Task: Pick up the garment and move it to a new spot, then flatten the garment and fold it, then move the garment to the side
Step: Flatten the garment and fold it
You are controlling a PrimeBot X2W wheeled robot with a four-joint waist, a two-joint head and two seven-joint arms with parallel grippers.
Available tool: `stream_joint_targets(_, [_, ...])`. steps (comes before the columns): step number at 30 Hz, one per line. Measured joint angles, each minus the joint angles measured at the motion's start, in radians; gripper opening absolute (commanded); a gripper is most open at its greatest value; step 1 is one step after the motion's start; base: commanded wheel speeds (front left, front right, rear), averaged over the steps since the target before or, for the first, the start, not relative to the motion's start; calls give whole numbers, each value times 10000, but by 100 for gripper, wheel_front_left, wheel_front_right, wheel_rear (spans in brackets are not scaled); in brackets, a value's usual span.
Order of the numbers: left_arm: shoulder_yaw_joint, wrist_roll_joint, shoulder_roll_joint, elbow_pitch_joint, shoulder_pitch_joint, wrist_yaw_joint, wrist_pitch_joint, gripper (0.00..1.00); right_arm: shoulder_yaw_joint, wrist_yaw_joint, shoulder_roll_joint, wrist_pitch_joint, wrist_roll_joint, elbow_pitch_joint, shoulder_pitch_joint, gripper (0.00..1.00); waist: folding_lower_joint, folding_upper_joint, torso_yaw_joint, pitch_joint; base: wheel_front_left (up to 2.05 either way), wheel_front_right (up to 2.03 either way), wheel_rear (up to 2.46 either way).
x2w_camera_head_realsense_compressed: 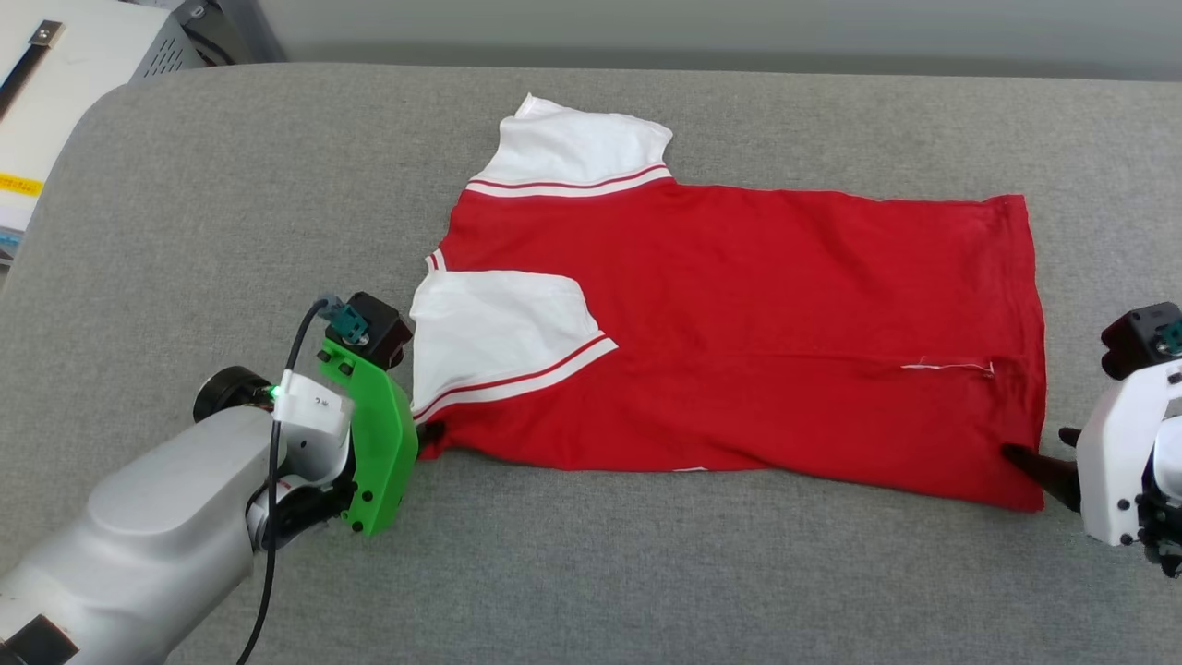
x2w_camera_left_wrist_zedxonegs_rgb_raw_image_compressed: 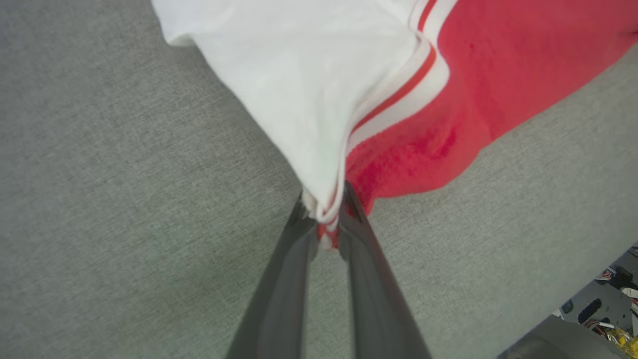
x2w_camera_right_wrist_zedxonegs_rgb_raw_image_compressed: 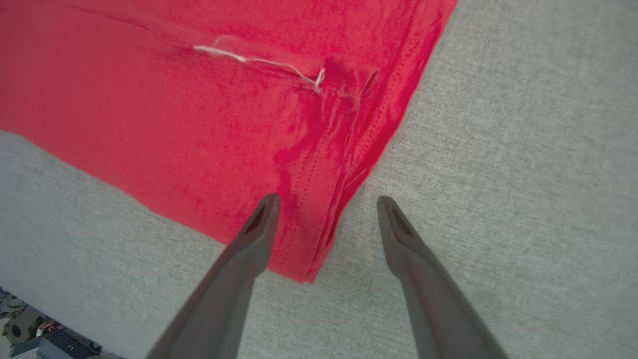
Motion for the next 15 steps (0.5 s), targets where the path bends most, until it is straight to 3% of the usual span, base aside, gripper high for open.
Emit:
stream_joint_targets(9, [-2, -12, -130, 309, 169, 0, -165, 0, 458, -2, 422, -403, -219, 1427, 166, 100, 0, -1, 174, 264, 0, 0, 0])
stream_joint_targets(10, [-4, -25, -134, 397, 243, 0, -217, 0, 483, -2, 422, -516, -159, 1463, 165, 42, -1, 0, 169, 256, 0, 0, 0])
stream_joint_targets(11, [2, -75, -136, 462, 308, 0, -257, 0, 558, -2, 410, -635, -115, 1469, 157, 0, -1, 0, 156, 233, 0, 0, 0])
stream_joint_targets(15, [12, -209, -134, 569, 451, -2, -360, 0, 771, 0, 341, -1244, -61, 1459, 128, 0, 0, 0, 92, 67, 0, 0, 0])
